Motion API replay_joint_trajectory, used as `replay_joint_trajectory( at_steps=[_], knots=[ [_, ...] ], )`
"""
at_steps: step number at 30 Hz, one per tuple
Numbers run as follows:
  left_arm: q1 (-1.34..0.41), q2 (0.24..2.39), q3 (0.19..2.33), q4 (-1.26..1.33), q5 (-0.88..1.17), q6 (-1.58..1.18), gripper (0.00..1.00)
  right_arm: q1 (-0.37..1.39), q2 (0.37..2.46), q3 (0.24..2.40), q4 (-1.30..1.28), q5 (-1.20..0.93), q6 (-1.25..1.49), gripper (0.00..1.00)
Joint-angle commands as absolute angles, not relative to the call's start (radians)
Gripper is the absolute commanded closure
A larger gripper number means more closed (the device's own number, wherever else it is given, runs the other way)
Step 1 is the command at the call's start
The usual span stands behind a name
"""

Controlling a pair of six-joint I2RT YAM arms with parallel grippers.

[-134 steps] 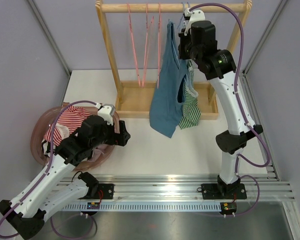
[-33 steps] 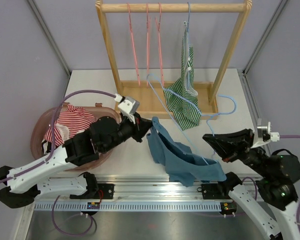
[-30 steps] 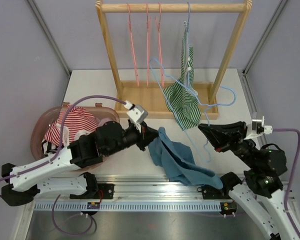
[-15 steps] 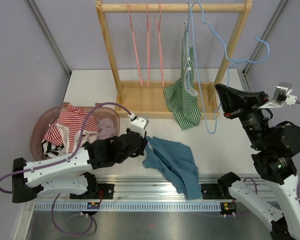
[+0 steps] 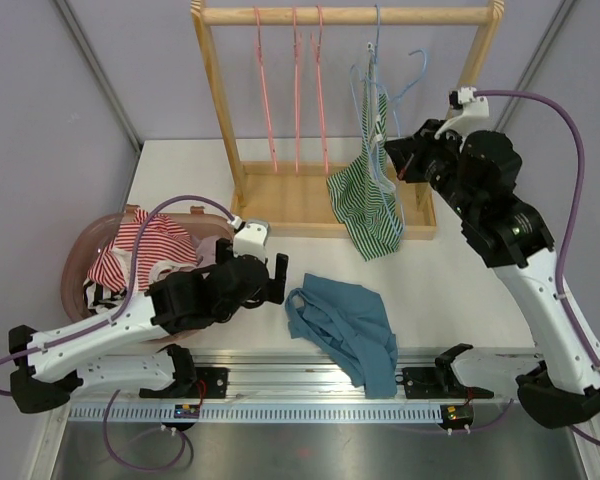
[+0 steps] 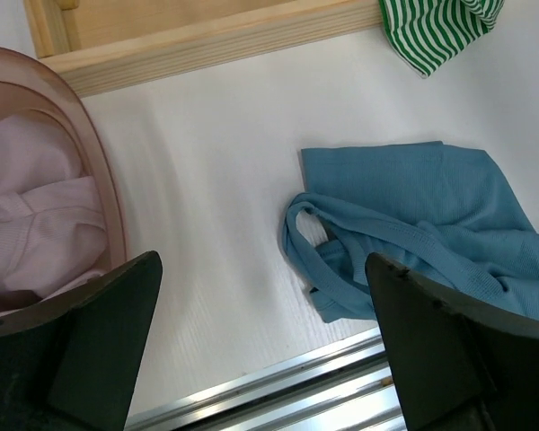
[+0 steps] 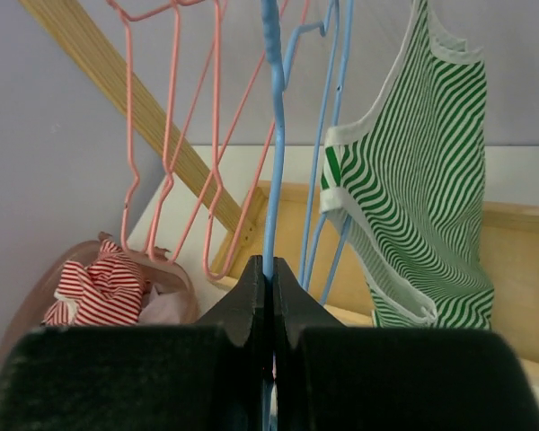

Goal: Remove the tank top from the hanger

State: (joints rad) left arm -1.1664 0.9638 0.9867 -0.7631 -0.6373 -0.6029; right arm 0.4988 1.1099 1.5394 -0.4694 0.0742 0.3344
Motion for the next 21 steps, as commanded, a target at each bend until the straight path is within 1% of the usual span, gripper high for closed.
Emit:
replay_joint_trajectory(
  at_steps=[1, 4, 8, 11, 12, 14, 15, 18, 21],
  knots=[
    [-1.164, 0.931, 1.063, -0.863, -0.658, -0.578, 0.01, 0.526, 1.196, 1.712, -0.521, 0.165, 0.275, 1.0],
    [-1.164, 0.904, 1.062, -0.874, -0.562, -0.508, 0.01, 0.563, 1.333, 1.866, -0.59, 0.24, 0.21, 1.0],
    [-1.164, 0.835, 1.026, -0.868, -0.551, -0.483, 0.01, 0.594, 1.535, 2.119, -0.673, 0.294, 0.149, 1.0],
    [-1.166, 0.79, 0.996, -0.858, -0.551, -0.469, 0.01, 0.6, 1.624, 2.233, -0.71, 0.319, 0.126, 1.0],
    [-1.164, 0.781, 0.986, -0.853, -0.551, -0.466, 0.01, 0.6, 1.69, 2.325, -0.722, 0.328, 0.106, 1.0],
    [-1.164, 0.769, 0.965, -0.848, -0.554, -0.465, 0.01, 0.6, 1.788, 2.419, -0.764, 0.344, 0.08, 1.0],
    [-1.164, 0.764, 0.959, -0.845, -0.552, -0.465, 0.01, 0.6, 1.819, 2.507, -0.773, 0.348, 0.071, 1.0],
    [-1.166, 0.761, 0.946, -0.841, -0.545, -0.468, 0.01, 0.6, 1.928, 2.649, -0.808, 0.347, 0.046, 1.0],
    [-1.166, 0.761, 0.945, -0.844, -0.54, -0.468, 0.01, 0.6, 1.988, 2.689, -0.805, 0.337, 0.037, 1.0]
  ],
)
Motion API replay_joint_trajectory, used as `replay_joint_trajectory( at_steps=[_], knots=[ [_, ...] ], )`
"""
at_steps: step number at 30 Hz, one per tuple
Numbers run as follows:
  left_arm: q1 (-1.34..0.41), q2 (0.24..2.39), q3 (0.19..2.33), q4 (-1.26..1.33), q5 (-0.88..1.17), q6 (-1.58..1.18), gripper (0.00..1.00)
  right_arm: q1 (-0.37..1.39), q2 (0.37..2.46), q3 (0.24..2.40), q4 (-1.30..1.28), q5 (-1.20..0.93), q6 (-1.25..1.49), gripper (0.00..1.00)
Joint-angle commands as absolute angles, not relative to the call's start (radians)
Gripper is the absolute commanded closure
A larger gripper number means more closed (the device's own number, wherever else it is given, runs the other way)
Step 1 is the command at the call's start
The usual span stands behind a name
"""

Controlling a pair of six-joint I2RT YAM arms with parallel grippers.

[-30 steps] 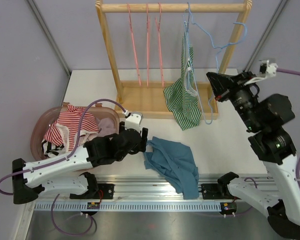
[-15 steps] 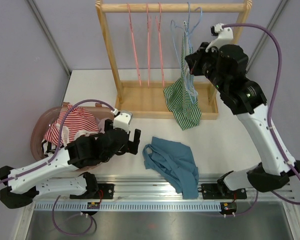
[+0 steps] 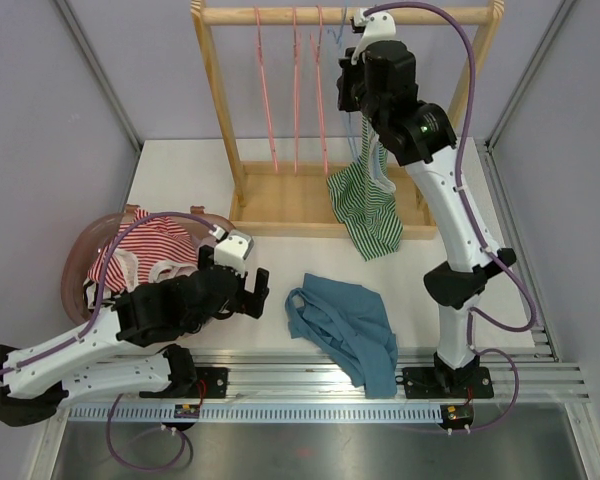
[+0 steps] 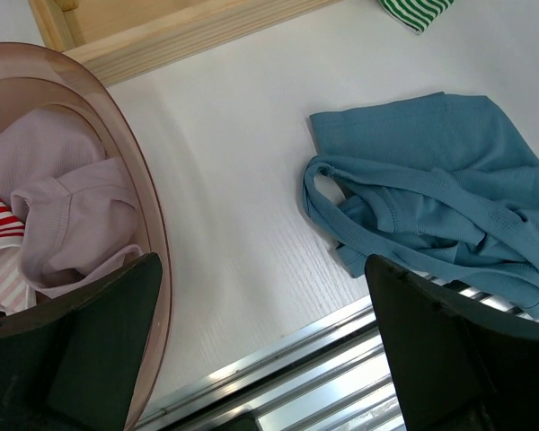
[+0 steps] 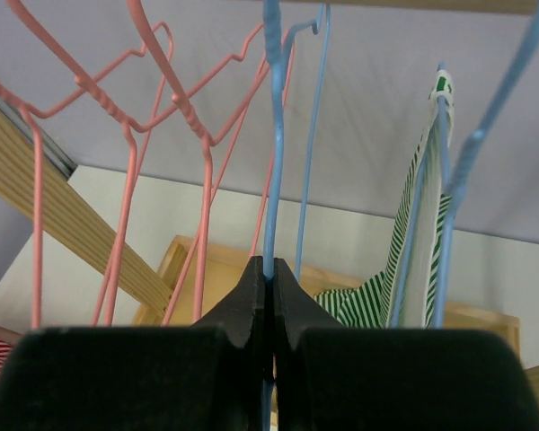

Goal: Remove the tank top from the hanger

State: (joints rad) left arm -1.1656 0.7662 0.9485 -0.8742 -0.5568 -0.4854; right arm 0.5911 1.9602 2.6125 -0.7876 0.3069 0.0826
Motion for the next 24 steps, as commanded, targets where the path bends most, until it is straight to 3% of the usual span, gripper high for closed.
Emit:
replay_joint_trajectory(
  at_steps=[1, 6, 10, 11, 14, 21, 24],
  knots=[
    [-1.166, 0.759, 0.943, -0.844, -0.54, -0.468, 0.01, 0.6, 1.994, 2.689, -0.808, 0.331, 0.038, 1.0],
    [-1.166, 0.75, 0.94, -0.833, -0.528, -0.465, 0.01, 0.6, 1.967, 2.6, -0.778, 0.299, 0.078, 1.0],
    [-1.166, 0.764, 0.946, -0.81, -0.502, -0.463, 0.01, 0.601, 1.928, 2.58, -0.782, 0.269, 0.092, 0.76],
    [-1.166, 0.768, 0.948, -0.793, -0.496, -0.463, 0.01, 0.601, 1.908, 2.582, -0.787, 0.264, 0.095, 0.63],
    [-1.167, 0.796, 0.942, -0.734, -0.468, -0.474, 0.01, 0.604, 1.841, 2.559, -0.796, 0.253, 0.1, 0.47],
    [-1.21, 0.937, 0.913, -0.528, -0.404, -0.479, 0.01, 0.604, 1.557, 2.283, -0.756, 0.172, 0.127, 0.01],
    [-1.242, 1.049, 0.919, -0.445, -0.387, -0.486, 0.01, 0.604, 1.375, 2.08, -0.715, 0.131, 0.149, 0.0]
  ],
)
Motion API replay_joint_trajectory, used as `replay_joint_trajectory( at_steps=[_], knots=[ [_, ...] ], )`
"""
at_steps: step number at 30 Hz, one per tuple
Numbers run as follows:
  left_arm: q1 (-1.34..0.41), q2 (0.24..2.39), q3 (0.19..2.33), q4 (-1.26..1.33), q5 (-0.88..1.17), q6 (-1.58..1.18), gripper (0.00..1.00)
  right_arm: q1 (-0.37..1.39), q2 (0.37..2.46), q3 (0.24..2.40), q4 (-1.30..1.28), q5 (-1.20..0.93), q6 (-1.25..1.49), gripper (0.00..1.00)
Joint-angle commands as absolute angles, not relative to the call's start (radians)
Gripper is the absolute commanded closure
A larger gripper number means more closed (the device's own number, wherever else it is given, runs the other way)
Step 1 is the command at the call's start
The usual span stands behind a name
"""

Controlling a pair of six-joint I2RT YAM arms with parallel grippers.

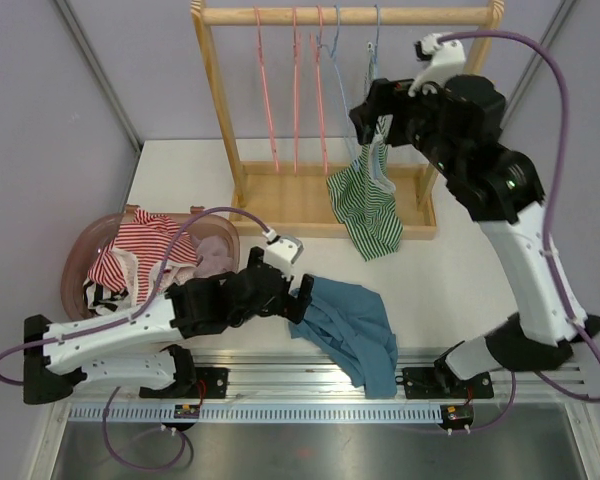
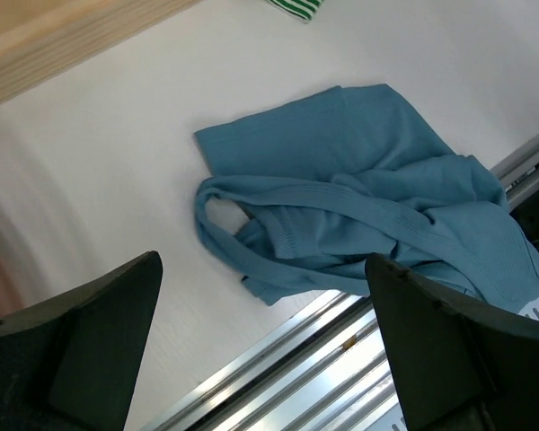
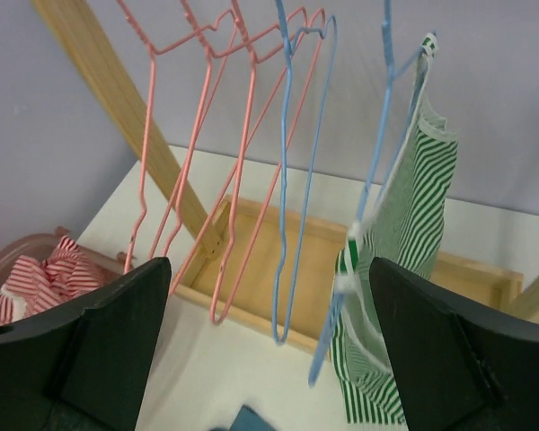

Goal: Remove the tank top from the hanger

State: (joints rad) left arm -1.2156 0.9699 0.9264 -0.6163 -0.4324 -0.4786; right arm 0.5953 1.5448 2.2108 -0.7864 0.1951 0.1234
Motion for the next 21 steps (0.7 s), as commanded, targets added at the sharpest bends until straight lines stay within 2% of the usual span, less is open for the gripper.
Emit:
replay_joint_trajectory(
  at_steps=[1, 5, 8, 12, 18, 21],
  knots=[
    [-1.25, 1.078, 0.92, -0.424, -0.38, -0.488, 0.01, 0.604, 1.324, 2.024, -0.701, 0.123, 0.159, 0.01],
    [-1.296, 1.247, 0.951, -0.324, -0.35, -0.469, 0.01, 0.604, 1.027, 1.696, -0.649, 0.095, 0.215, 0.01],
    [-1.305, 1.388, 0.991, -0.293, -0.327, -0.466, 0.01, 0.604, 0.866, 1.541, -0.632, 0.06, 0.251, 0.01],
    [-1.308, 1.595, 1.035, -0.261, -0.259, -0.465, 0.01, 0.604, 0.743, 1.439, -0.669, 0.0, 0.278, 0.01],
    [-1.319, 1.758, 1.052, -0.218, -0.218, -0.514, 0.01, 0.604, 0.657, 1.385, -0.727, -0.049, 0.278, 0.01],
    [-1.321, 1.782, 0.999, -0.177, -0.239, -0.545, 0.19, 0.604, 0.624, 1.368, -0.733, -0.075, 0.282, 0.0]
  ],
)
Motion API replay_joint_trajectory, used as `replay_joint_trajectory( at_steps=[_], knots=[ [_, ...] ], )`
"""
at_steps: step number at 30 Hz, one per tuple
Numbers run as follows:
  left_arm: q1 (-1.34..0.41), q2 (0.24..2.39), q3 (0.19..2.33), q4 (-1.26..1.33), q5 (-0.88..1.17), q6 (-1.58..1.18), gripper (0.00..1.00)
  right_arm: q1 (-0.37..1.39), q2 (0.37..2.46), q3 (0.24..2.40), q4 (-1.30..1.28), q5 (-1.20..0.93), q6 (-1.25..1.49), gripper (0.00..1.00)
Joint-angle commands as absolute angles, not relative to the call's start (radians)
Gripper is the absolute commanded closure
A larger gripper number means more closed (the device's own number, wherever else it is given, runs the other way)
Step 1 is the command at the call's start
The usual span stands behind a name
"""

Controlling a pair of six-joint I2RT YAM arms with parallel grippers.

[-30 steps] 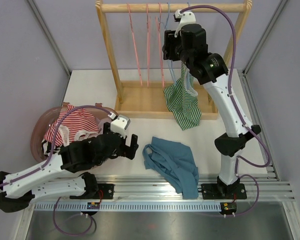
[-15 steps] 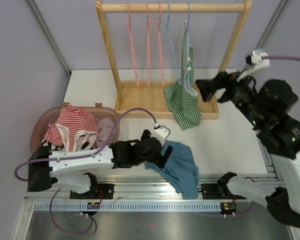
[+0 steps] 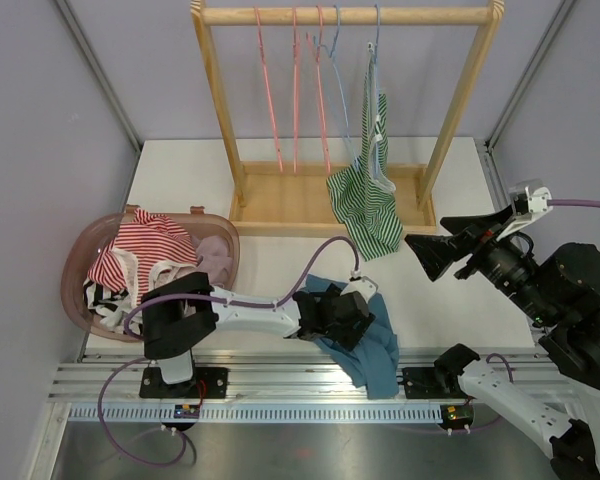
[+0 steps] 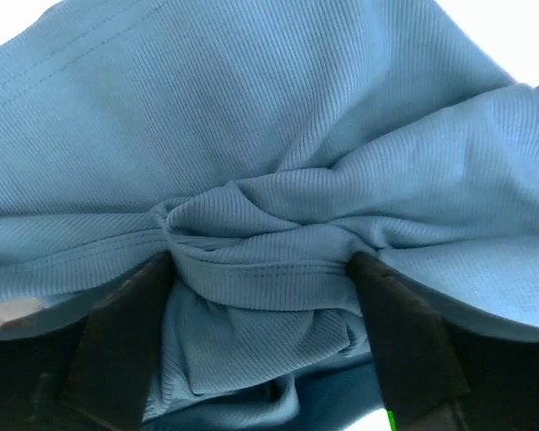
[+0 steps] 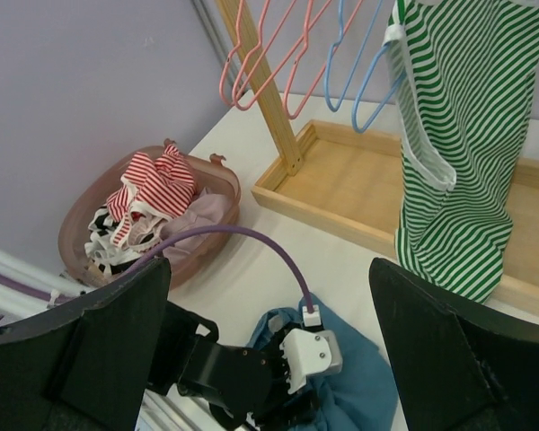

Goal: Remove the tank top from the hanger

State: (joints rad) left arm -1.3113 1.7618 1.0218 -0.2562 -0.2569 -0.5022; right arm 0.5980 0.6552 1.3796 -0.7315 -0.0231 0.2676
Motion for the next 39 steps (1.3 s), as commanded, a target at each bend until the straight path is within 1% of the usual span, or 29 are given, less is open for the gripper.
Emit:
replay_joint_trajectory(
  at_steps=[1, 3, 4, 7, 13, 16, 17, 18, 21, 22, 24, 25, 27, 28, 30, 31, 32, 33, 34, 35, 36, 39],
  knots=[
    [-1.324, 1.779, 0.98, -0.146, -0.247, -0.563, 0.43, 0.604, 0.615, 1.364, -0.732, -0.081, 0.285, 0.01],
    [-1.322, 1.753, 0.934, -0.138, -0.276, -0.59, 0.78, 0.604, 0.585, 1.347, -0.726, -0.092, 0.29, 0.0],
    [-1.322, 1.735, 0.922, -0.138, -0.29, -0.6, 1.0, 0.606, 0.577, 1.344, -0.726, -0.091, 0.291, 0.01],
    [-1.322, 1.64, 0.896, -0.172, -0.359, -0.615, 1.0, 0.604, 0.557, 1.344, -0.735, -0.08, 0.293, 0.0],
    [-1.321, 1.363, 0.926, -0.403, -0.564, -0.624, 1.0, 0.603, 0.537, 1.344, -0.744, -0.055, 0.288, 0.01],
    [-1.307, 1.242, 0.988, -0.515, -0.684, -0.641, 1.0, 0.604, 0.537, 1.345, -0.746, -0.051, 0.287, 0.0],
    [-1.301, 1.217, 1.012, -0.6, -0.71, -0.647, 1.0, 0.604, 0.535, 1.35, -0.746, -0.048, 0.287, 0.0],
    [-1.295, 1.192, 1.053, -0.642, -0.766, -0.652, 1.0, 0.604, 0.535, 1.351, -0.749, -0.046, 0.287, 0.01],
    [-1.256, 1.105, 1.142, -0.794, -0.853, -0.658, 1.0, 0.604, 0.534, 1.358, -0.746, -0.043, 0.284, 0.0],
    [-1.22, 1.06, 1.164, -0.852, -0.868, -0.649, 1.0, 0.604, 0.537, 1.361, -0.746, -0.041, 0.282, 0.01],
    [-1.166, 1.017, 1.218, -0.885, -0.877, -0.603, 1.0, 0.604, 0.537, 1.368, -0.746, -0.037, 0.281, 0.0],
    [-1.105, 0.993, 1.235, -0.908, -0.876, -0.588, 1.0, 0.604, 0.54, 1.37, -0.744, -0.037, 0.279, 0.0],
    [-1.04, 0.942, 1.29, -0.931, -0.873, -0.546, 1.0, 0.604, 0.548, 1.376, -0.746, -0.034, 0.276, 0.01],
    [-0.967, 0.928, 1.31, -0.961, -0.873, -0.539, 1.0, 0.604, 0.551, 1.377, -0.746, -0.031, 0.275, 0.01],
    [-0.882, 0.901, 1.334, -0.98, -0.874, -0.511, 1.0, 0.603, 0.557, 1.374, -0.736, -0.023, 0.273, 0.01],
    [-0.789, 0.894, 1.353, -0.994, -0.871, -0.5, 1.0, 0.604, 0.56, 1.37, -0.733, -0.023, 0.273, 0.0],
    [-0.738, 0.888, 1.358, -0.997, -0.865, -0.489, 1.0, 0.604, 0.564, 1.367, -0.721, -0.021, 0.273, 0.01],
    [-0.686, 0.881, 1.362, -0.997, -0.839, -0.471, 1.0, 0.604, 0.568, 1.364, -0.718, -0.021, 0.273, 0.0],
    [-0.576, 0.877, 1.362, -0.991, -0.815, -0.462, 1.0, 0.604, 0.58, 1.361, -0.712, -0.023, 0.275, 0.01],
    [-0.521, 0.871, 1.353, -0.98, -0.749, -0.444, 1.0, 0.604, 0.586, 1.361, -0.704, -0.025, 0.276, 0.01],
    [-0.417, 0.87, 1.345, -0.974, -0.718, -0.439, 1.0, 0.604, 0.594, 1.359, -0.7, -0.025, 0.276, 0.01],
    [-0.278, 0.87, 1.29, -0.931, -0.589, -0.424, 1.0, 0.604, 0.636, 1.37, -0.696, -0.02, 0.279, 0.0]
  ],
)
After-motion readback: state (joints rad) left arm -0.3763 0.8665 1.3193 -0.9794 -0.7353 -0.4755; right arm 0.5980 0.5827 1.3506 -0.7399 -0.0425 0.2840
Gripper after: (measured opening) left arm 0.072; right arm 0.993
